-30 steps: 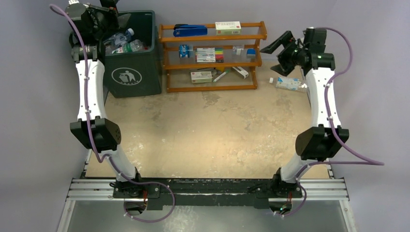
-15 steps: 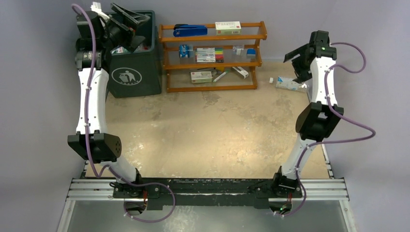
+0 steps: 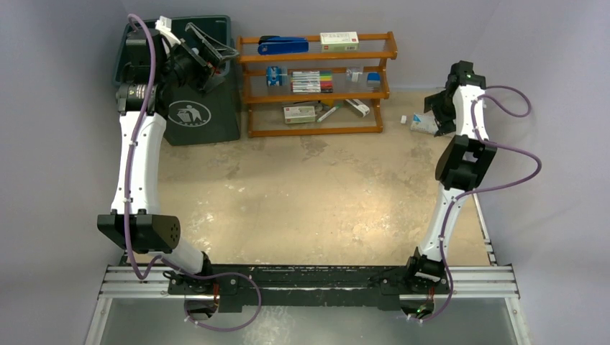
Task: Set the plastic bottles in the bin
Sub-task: Pick up the plastic bottle at the center of the board.
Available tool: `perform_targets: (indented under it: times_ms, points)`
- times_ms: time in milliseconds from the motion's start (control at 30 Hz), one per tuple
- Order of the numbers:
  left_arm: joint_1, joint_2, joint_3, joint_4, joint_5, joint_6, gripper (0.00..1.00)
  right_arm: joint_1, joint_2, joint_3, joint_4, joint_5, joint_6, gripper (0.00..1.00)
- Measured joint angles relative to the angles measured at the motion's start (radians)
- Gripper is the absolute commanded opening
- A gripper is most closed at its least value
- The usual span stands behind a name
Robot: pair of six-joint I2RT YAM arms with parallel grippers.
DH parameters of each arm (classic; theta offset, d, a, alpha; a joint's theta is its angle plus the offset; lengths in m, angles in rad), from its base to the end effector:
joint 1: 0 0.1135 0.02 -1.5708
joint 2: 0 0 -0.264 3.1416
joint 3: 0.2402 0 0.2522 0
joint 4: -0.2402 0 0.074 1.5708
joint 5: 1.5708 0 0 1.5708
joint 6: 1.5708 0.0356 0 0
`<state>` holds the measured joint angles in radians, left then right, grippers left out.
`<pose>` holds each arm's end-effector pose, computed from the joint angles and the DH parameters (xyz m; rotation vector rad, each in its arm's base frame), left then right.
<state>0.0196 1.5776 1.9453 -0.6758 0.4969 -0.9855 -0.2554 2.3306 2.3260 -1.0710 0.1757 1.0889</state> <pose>0.3294 -0.0105 0.4896 -0.6274 1.8987 -1.1094 0.4811 -0.1321 0.2678 1.6765 2.0131 0.0570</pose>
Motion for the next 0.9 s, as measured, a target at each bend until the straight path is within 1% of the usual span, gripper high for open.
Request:
perform_targets:
  times_ms: [267,900]
  points:
    - [-0.005,-0.032,-0.014,-0.030,-0.002,0.023,0.99,-0.013,0.054,0.007,0.046,-0.004,0.065,1.00]
    - [-0.005,-0.035,-0.030,-0.100,-0.011,0.044,0.99,-0.039,0.148,0.008,0.198,-0.044,0.220,1.00]
